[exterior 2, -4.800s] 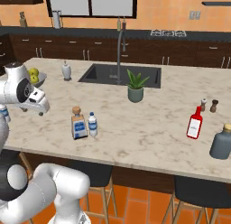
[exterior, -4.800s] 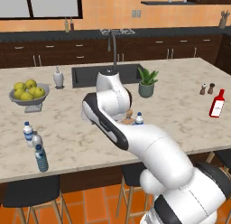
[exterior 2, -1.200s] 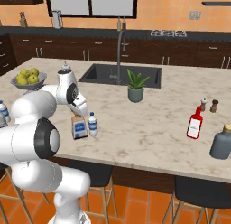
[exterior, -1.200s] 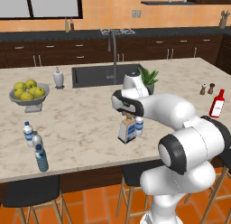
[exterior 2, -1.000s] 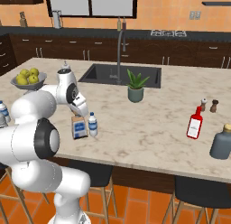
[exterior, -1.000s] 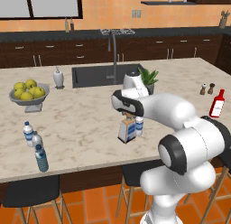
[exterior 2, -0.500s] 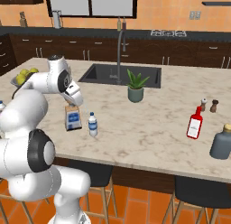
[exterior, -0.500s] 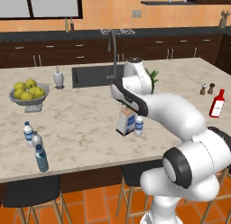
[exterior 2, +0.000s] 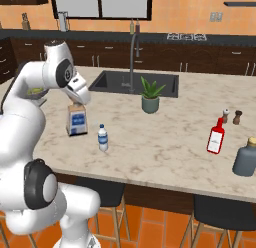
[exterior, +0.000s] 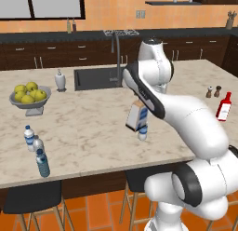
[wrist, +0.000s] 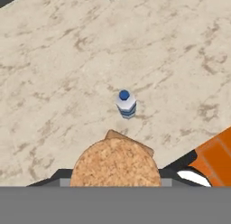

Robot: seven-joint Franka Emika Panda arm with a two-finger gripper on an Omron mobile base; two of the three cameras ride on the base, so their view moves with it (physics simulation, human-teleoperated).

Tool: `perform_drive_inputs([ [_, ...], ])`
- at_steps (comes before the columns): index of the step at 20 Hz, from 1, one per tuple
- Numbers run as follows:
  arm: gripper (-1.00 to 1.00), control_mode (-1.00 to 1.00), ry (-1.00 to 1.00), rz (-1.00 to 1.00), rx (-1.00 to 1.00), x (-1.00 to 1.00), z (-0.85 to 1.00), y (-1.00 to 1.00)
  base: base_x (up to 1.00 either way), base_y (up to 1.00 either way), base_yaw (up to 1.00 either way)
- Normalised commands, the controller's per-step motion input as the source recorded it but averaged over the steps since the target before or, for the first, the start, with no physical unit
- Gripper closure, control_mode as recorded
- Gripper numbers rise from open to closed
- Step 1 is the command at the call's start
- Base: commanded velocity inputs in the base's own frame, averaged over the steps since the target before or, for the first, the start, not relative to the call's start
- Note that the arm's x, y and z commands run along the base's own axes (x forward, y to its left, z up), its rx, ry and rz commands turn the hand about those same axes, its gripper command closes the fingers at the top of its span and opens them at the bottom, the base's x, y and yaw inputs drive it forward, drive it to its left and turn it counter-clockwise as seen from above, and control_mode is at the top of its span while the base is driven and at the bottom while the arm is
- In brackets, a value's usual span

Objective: Move the plastic bottles in the middle to the plastics group, and the glass bottles in the middle to the glass group.

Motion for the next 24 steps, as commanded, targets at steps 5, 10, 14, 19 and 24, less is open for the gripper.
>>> perform_drive_inputs([
  [5,1.0,-1.0,0.0,0.0,0.0,-0.11,0.56,-0.55,0.0,0.0,0.0],
  [10,1.0,-1.0,0.0,0.02,-0.05,-0.15,0.06,-0.96,0.0,0.0,0.0],
  [14,1.0,-1.0,0.0,0.18,-0.03,-0.06,0.0,-1.0,0.0,0.0,0.0],
  [19,1.0,-1.0,0.0,0.22,-0.03,-0.17,-0.03,-1.0,0.0,0.0,0.0],
  [24,1.0,-1.0,0.0,0.11,-0.06,-0.07,-0.16,-0.95,0.0,0.0,0.0],
])
